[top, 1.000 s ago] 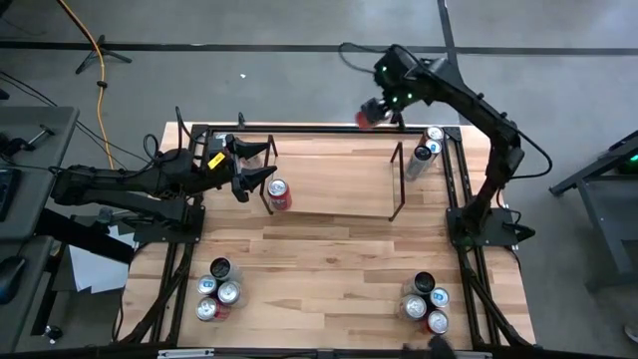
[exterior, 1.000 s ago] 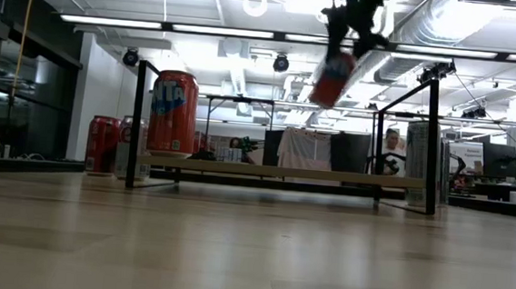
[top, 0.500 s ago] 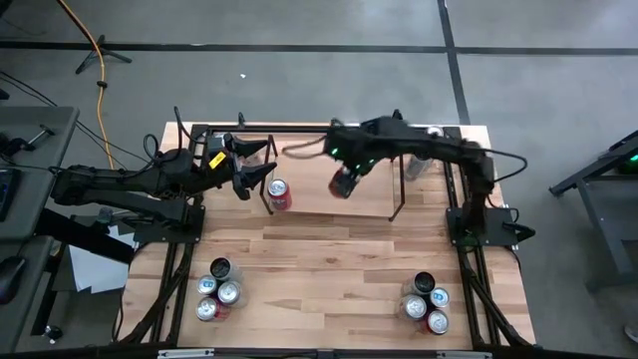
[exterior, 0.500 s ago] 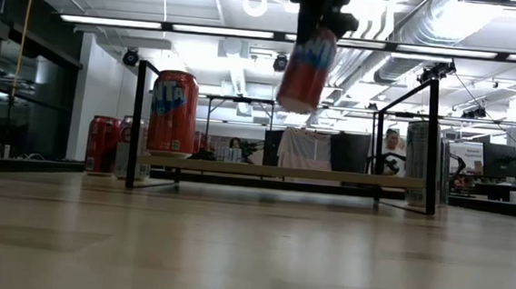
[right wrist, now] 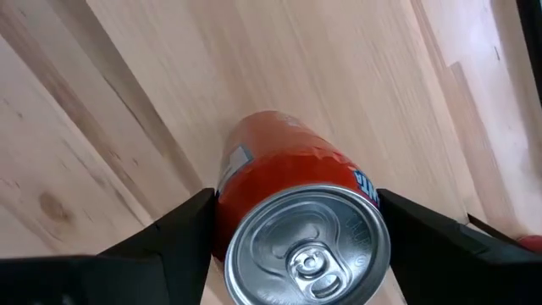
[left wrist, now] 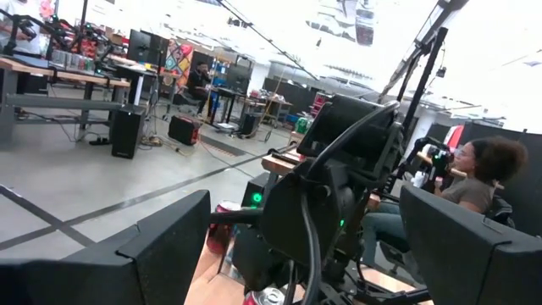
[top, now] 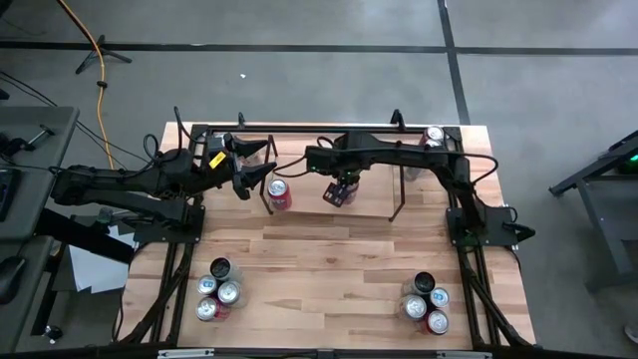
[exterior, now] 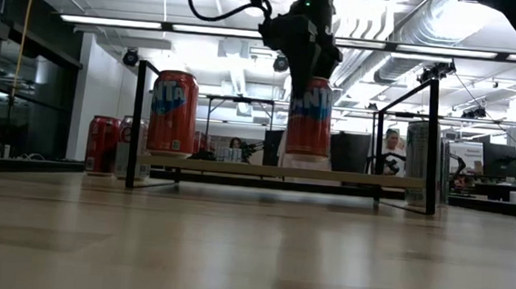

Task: Place canned beverage on shelf
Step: Put the red soda can on the shelf aligned with the other red soda can

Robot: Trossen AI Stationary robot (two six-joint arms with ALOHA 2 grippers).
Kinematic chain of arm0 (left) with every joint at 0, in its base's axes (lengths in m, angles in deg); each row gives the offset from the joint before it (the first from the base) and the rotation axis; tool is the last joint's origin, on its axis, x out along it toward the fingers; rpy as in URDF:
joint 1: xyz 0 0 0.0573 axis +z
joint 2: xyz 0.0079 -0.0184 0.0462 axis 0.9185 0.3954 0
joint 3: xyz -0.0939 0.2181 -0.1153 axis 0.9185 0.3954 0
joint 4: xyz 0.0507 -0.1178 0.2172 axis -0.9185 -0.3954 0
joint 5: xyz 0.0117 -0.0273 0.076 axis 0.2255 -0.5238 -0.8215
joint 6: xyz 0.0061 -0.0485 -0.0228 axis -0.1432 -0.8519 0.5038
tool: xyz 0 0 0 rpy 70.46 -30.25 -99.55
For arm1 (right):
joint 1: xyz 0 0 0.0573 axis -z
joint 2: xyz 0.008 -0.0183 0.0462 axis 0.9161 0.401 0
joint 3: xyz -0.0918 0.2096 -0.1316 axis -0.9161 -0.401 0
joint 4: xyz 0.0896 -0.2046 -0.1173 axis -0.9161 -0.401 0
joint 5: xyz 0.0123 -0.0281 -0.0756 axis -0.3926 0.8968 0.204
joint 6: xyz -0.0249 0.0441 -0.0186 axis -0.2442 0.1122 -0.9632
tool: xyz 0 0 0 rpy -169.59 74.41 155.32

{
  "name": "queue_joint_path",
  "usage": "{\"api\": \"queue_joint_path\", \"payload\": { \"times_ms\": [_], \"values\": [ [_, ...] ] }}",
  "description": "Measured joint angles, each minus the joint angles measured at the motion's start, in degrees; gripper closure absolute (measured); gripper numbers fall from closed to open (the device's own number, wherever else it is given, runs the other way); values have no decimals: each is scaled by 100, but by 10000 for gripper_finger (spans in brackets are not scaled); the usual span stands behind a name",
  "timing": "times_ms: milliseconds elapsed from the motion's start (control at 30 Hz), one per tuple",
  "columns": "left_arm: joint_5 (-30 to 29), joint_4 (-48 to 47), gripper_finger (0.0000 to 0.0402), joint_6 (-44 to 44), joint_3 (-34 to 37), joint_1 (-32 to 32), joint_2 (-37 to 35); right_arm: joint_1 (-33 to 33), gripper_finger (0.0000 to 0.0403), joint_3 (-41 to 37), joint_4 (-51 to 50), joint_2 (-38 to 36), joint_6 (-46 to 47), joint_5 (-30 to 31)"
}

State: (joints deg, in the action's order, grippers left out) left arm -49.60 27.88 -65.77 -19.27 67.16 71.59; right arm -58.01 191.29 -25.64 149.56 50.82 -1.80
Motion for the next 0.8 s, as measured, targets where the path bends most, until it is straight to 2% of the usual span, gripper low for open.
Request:
{"api": "queue_joint_path", "payload": {
  "times_ms": [367, 633, 800],
  "values": [
    [0, 0, 64, 0, -2, 2, 0, 30, 128, -10, 98, 0, 113, -65],
    [0, -2, 64, 0, -2, 1, -2, 108, 127, -420, 188, -31, 336, -197],
    [0, 0, 64, 0, -2, 1, 0, 108, 96, -437, 246, -33, 339, -188]
  ]
}}
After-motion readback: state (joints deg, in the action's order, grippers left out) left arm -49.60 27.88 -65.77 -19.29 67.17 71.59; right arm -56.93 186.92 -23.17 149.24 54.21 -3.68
